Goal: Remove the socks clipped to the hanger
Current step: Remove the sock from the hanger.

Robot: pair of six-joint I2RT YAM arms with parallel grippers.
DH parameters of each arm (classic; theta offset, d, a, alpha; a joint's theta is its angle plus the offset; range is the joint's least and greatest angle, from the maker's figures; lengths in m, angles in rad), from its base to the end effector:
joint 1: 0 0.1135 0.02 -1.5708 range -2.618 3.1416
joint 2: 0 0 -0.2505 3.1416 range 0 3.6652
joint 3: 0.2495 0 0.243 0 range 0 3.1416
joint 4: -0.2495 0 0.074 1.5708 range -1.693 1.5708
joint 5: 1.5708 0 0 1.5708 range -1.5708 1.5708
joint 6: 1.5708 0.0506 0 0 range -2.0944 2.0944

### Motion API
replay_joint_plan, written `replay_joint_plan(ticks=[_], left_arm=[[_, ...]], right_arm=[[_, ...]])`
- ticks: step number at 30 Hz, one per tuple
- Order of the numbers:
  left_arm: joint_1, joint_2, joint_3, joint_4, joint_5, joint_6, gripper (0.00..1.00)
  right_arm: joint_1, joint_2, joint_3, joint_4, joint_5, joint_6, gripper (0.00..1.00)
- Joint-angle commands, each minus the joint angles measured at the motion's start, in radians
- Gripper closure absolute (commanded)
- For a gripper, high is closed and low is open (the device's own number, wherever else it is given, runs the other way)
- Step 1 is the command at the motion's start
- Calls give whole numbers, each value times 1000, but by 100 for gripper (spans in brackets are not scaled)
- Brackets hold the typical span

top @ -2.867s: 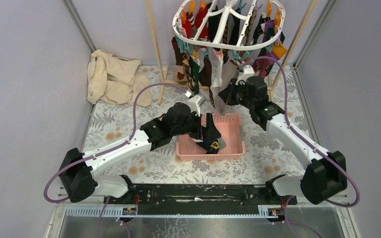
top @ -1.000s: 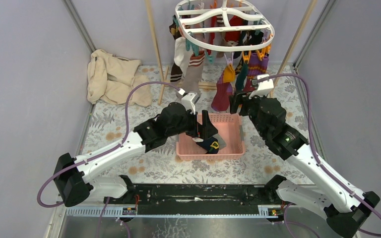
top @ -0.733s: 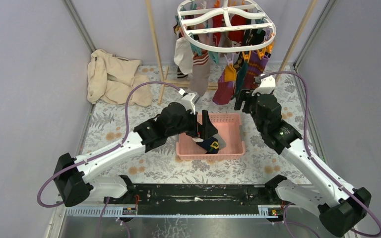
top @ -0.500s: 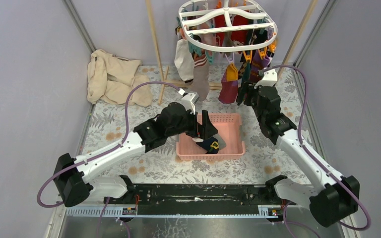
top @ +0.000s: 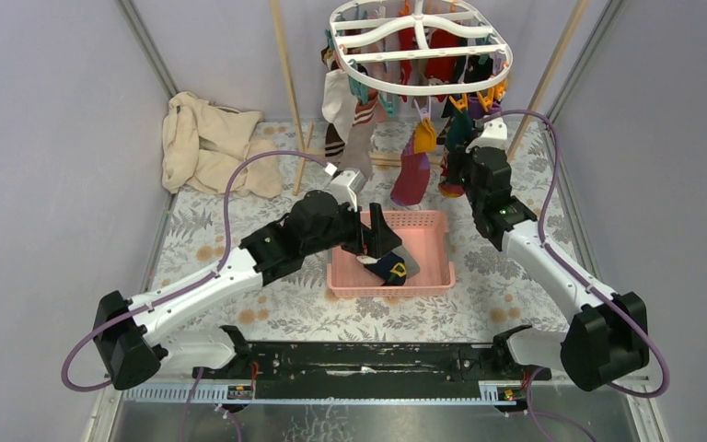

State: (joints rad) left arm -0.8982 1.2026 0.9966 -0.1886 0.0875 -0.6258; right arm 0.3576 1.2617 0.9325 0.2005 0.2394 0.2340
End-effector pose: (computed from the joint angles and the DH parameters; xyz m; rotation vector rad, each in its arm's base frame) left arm 0.1756 -0.2276 0.3100 0.3503 2.0985 -1.0464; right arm 0.2929 0.0966 0.3170 0.0740 1.6999 0.2388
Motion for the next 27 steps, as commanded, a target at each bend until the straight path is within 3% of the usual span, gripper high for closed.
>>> replay_joint_plan(ticks=[1,8,13,18,27], left_arm=[[-6,-13,-12,14,-12,25,1],[-7,21,-6,113,70,23,1],[-5,43,-12,226,100,21,1],[1,51,-34,325,107,25,1],[24,63,-86,494,100,32,1]], right_arm=[[-4,-76,48,28,-41,8,91],[-3,-162,110,-165,-178,11,92],[-3,-135,181,-326,-412,63,92],[-3,-117,189,-388,-673,136,92],[-3,-179,164,-408,-902,225,92]])
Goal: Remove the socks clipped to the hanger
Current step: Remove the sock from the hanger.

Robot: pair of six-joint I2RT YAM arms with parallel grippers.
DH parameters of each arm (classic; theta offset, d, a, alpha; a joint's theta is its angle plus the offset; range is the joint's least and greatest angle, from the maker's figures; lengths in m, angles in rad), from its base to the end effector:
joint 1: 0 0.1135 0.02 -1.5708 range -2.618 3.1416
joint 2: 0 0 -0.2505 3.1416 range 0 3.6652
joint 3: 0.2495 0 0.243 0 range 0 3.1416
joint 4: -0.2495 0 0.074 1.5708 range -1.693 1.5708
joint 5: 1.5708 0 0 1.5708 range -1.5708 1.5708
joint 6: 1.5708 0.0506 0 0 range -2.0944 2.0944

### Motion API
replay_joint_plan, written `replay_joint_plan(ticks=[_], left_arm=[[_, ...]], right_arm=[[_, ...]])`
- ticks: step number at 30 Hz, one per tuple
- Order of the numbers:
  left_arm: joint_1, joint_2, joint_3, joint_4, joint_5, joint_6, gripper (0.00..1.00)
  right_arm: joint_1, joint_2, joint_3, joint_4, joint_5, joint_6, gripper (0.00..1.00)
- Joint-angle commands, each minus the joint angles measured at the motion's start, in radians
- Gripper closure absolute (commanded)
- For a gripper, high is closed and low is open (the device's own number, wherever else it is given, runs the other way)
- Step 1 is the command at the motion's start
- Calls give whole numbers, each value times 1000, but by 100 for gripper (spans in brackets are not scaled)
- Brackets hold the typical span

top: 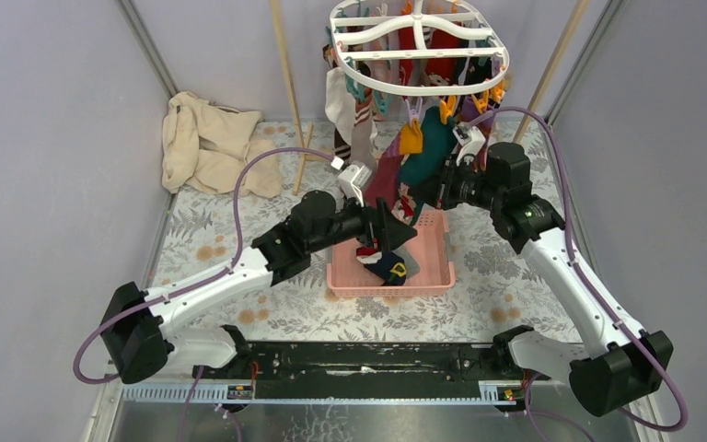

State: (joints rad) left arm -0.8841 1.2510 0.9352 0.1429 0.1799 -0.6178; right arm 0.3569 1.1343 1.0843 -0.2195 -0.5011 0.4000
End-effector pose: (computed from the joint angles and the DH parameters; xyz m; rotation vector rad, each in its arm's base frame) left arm 0.1868 -0.2421 0.3139 0.3970 1.8735 -1.2211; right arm 0.2411 0.1158 0.3572 -0.3269 1.8945 0.9795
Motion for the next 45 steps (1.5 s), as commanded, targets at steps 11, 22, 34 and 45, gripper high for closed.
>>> replay_joint_plan(ticks=[11,22,34,45], left_arm=[[19,47,-38,216,-36,81,1],[19,23,-92,241,-61,96,1],[19,-15,-191,455,-31,74,1],[23,19,-197,600,-33,75,3]], right_arm=[[-3,-65,39,44,-301,163,91],[-3,-83,56,20,-297,172,91],[-3,-74,22,63,-309,212,91],[-3,-85,6,60,-315,217,92]])
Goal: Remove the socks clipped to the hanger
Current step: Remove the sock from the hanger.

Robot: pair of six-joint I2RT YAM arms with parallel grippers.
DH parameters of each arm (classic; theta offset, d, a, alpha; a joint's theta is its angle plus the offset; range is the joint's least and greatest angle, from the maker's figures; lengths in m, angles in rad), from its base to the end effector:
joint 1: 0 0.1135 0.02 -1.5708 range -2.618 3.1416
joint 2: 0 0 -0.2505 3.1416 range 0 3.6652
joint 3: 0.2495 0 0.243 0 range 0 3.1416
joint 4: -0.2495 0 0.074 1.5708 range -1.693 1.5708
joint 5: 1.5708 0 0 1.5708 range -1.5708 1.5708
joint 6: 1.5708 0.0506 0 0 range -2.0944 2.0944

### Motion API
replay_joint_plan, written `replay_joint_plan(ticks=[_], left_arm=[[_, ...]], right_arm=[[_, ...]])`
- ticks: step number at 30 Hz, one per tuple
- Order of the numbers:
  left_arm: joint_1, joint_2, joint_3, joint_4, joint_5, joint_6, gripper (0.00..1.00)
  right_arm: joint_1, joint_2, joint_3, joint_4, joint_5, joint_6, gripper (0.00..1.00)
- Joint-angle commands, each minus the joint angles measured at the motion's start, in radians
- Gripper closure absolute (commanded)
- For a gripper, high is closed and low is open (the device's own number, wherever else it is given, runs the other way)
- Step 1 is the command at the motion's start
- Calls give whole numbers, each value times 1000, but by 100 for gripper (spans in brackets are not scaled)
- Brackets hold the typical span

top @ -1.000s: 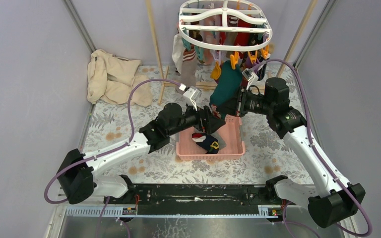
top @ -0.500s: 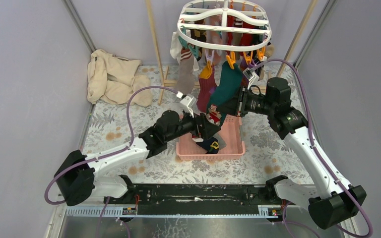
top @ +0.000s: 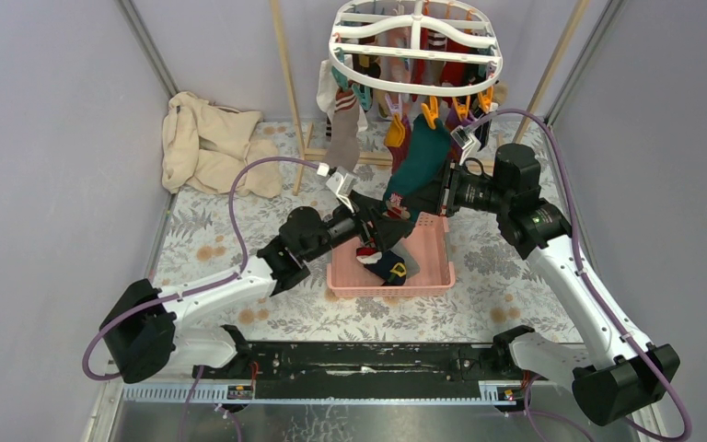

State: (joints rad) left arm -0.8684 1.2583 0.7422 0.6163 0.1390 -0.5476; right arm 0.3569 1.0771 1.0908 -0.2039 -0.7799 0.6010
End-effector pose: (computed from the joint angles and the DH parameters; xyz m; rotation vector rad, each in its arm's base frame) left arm 0.1890 -0.2342 0.3003 0.3762 1.5562 -1.2322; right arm 0.2161 0.1186 0.3765 -0.3904 1.8761 1.3525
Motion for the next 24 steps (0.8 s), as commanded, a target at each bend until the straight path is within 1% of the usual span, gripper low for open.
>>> replay_joint_plan(ticks=[1,3,7,8,9,10,11,13,14,17,21,24], left_arm=[[9,14,-3,131,11,5,9],[16,19,6,125,20,-2,26],[25,29,38,85,50,-3,68],[26,28,43,75,52,-2,79],[26,27,48,65,53,-2,92],[28,26,51,57,53,-2,97],[29,22,53,51,53,-2,99],[31,15,56,32,53,-2,100],[33,10,58,21,53,-2,100],[39,-12,70,-29,54,0,100],[49,-38,92,-118,50,4,100],[54,-53,103,-168,54,5,100]], right_arm=[[-3,-29,-4,49,-37,18,92],[-3,-32,-7,52,-37,20,92],[-3,-37,-9,51,-39,18,92],[-3,-37,-11,49,-39,17,92],[-3,-38,-12,49,-38,15,91],[-3,-39,-14,48,-36,14,91],[-2,-40,-17,46,-34,10,91],[-3,-41,-23,44,-28,7,89],[-3,-42,-27,42,-22,3,86],[-3,-45,-30,26,5,-15,74],[-3,-49,-27,-8,52,-44,52],[-3,-51,-16,-46,101,-74,41]])
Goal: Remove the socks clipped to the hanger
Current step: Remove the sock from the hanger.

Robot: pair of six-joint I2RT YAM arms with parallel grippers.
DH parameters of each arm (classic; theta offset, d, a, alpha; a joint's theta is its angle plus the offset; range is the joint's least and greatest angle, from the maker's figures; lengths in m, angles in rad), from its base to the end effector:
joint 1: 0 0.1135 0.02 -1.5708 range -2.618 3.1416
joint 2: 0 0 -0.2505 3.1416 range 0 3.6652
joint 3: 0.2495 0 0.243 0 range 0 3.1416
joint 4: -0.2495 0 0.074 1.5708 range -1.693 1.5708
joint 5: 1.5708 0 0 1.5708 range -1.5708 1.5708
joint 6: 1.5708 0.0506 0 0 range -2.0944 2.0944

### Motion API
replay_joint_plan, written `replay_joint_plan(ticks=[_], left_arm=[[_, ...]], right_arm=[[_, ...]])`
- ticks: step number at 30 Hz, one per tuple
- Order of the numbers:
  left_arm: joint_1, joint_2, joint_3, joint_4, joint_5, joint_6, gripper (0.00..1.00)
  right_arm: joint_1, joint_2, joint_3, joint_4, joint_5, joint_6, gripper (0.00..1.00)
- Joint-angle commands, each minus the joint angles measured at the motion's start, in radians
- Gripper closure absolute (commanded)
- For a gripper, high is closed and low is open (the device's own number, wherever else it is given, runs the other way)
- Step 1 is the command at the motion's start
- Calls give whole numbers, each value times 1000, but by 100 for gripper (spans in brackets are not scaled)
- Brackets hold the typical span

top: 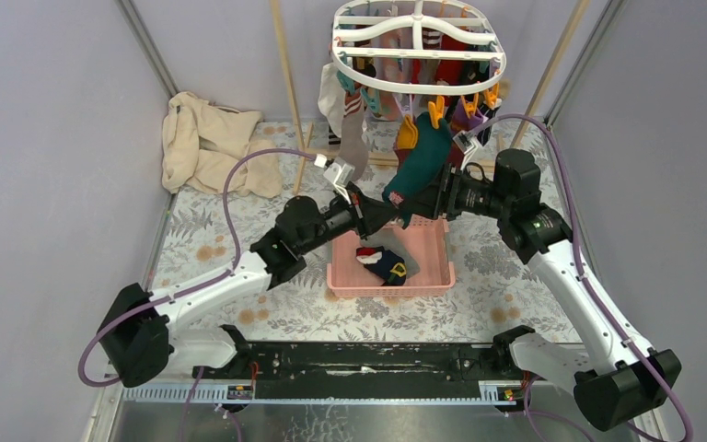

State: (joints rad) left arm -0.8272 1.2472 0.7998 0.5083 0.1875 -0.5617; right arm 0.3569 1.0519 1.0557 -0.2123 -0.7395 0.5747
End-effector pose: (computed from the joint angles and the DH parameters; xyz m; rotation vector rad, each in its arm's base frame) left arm 0.1976 -0.2287 0.3108 0.3792 1.6023 -1.2328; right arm 0.2130 0.1158 0.3689 -0.3733 1.8855 1.3026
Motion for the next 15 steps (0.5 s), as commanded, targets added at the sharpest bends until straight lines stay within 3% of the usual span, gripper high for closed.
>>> replay_joint_plan(ticks=[1,9,15], left_arm=[[13,-46,54,-82,5,20,100],[20,-49,131,-231,28,30,100],[22,-57,158,-277,55,25,99]], right_arm=[[-3,-29,26,-54,84,-62,38],[-3,-79,105,-216,429,-244,29],[-3,-138,151,-150,637,-331,28]])
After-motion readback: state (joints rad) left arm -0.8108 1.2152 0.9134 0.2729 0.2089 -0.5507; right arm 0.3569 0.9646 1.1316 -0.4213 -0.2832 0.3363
